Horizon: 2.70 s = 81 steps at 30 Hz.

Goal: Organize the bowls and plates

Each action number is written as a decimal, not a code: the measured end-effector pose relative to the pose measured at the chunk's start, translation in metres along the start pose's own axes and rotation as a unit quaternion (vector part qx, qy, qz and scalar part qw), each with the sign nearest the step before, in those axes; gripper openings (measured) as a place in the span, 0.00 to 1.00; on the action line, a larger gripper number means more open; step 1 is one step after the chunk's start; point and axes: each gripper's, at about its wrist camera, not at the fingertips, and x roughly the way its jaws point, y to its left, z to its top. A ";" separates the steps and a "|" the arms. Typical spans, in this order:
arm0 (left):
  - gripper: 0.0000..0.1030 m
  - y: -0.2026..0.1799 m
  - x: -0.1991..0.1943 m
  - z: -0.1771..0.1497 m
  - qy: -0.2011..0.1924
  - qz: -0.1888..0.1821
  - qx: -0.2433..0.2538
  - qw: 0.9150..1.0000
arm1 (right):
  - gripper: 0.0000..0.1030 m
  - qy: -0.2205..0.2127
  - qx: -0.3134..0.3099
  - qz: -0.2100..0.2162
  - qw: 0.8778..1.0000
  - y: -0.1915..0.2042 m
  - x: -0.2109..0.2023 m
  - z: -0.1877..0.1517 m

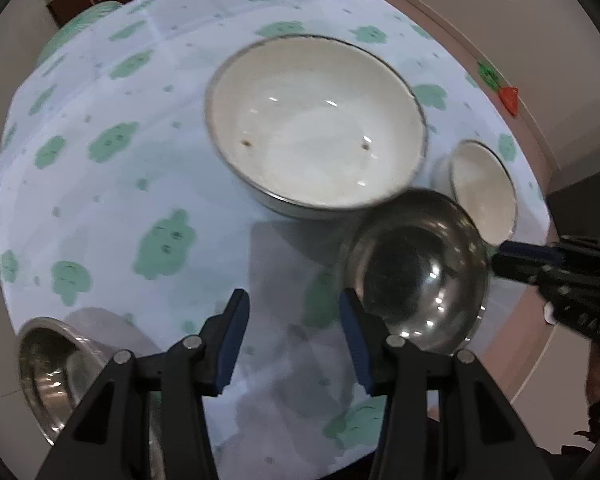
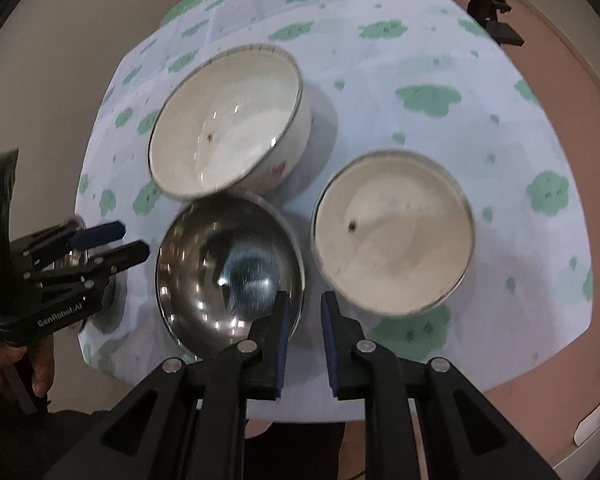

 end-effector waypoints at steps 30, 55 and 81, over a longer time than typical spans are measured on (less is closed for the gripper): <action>0.09 -0.037 0.004 -0.015 0.012 -0.004 0.011 1.000 | 0.14 0.003 -0.039 0.011 0.999 0.006 0.002 -0.013; 0.09 -0.066 -0.049 0.006 -0.047 0.034 -0.014 0.998 | 0.14 -0.022 -0.103 0.007 0.994 0.000 -0.054 0.010; 0.09 -0.030 -0.053 0.048 -0.055 0.028 -0.015 0.998 | 0.14 -0.028 -0.107 -0.008 0.994 0.023 -0.056 0.057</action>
